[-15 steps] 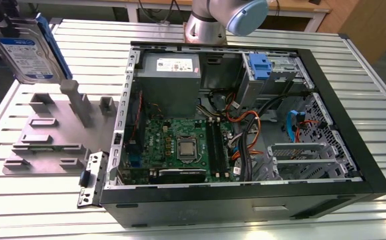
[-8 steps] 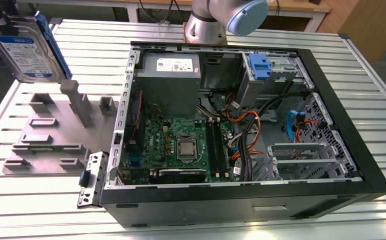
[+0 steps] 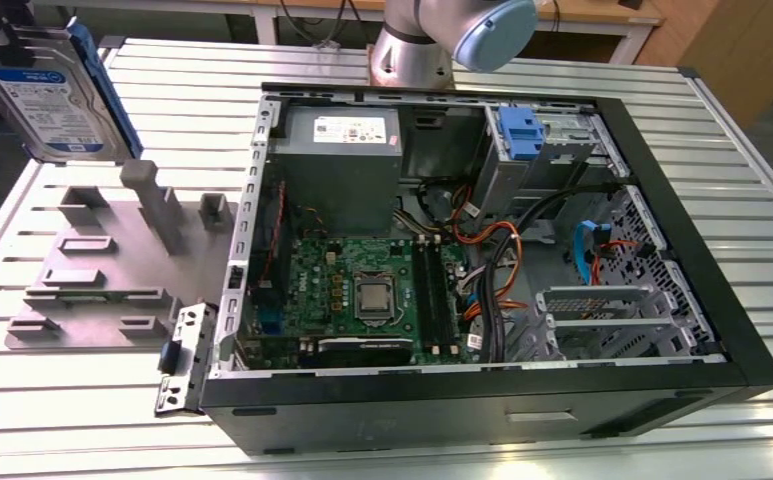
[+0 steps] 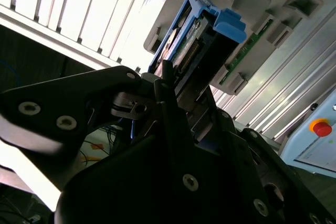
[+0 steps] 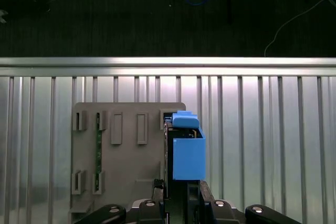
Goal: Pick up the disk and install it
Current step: 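Pick up the disk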
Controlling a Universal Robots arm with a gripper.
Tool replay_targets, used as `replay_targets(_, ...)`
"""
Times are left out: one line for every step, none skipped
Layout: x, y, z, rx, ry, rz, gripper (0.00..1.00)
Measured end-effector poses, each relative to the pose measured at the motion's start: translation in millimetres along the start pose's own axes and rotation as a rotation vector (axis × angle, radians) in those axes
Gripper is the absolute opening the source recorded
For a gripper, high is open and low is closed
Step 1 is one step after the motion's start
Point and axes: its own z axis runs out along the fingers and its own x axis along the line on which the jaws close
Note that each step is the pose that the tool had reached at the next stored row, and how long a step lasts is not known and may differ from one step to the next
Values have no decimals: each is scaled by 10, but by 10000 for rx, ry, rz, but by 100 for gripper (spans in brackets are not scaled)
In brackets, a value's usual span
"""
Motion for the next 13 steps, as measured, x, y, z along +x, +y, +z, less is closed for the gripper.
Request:
replay_targets(0, 0, 0, 0, 0, 0, 35)
replay_targets(0, 0, -2, 0, 0, 0, 35)
replay_targets(0, 1, -8, -4, 2, 0, 35)
replay_targets(0, 1, -15, -3, 2, 0, 35)
replay_targets(-1, 1, -22, -1, 0, 0, 35)
replay_targets(-1, 1, -31, -1, 1, 0, 35)
replay_targets(-1, 2, -40, 0, 0, 0, 35)
replay_targets(-1, 2, -46, 0, 0, 0, 35)
replay_targets(-1, 2, -48, 1, -1, 0, 35)
replay_targets(-1, 2, -50, 2, -1, 0, 35)
replay_targets(-1, 2, -55, 1, 0, 0, 35)
replay_targets(-2, 2, -57, 0, 0, 0, 35)
replay_targets(-2, 2, -57, 0, 0, 0, 35)
